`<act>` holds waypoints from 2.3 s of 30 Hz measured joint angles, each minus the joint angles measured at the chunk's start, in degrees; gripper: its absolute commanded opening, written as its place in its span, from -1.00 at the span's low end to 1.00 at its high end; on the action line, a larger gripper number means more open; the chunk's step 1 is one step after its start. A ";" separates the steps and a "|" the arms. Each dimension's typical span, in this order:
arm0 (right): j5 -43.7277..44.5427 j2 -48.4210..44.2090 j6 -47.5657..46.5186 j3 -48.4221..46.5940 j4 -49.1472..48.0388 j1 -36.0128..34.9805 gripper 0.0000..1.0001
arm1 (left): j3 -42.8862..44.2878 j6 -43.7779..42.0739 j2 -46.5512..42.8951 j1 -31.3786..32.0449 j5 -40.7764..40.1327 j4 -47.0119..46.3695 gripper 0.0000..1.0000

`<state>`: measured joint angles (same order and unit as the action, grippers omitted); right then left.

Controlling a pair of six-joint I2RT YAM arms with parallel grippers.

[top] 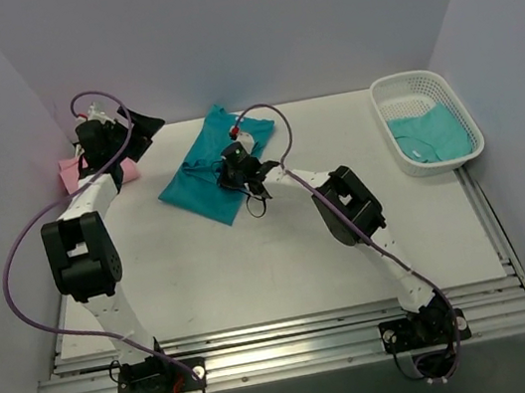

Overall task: Fold and stack the t-shirts
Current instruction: Fold the folded rectangular tshirt in 1/3 of the way

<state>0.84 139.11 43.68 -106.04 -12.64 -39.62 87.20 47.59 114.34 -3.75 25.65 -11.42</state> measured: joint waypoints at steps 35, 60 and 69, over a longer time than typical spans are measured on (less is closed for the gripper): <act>-2.84 -0.15 -0.39 -3.15 -0.42 -2.03 -1.00 | -2.01 -1.31 -1.84 0.00 -0.11 -2.21 0.88; -3.91 2.34 0.48 -3.15 -1.22 -1.20 -1.00 | -3.30 -1.31 -1.84 0.00 -0.09 -3.15 0.88; -4.70 4.15 1.09 -3.15 -1.84 0.74 -1.00 | -3.93 -1.31 -1.84 -0.17 -0.11 -3.85 0.88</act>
<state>-3.86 143.26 44.77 -109.19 -14.48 -38.87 83.26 46.28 112.51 -3.92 25.54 -15.27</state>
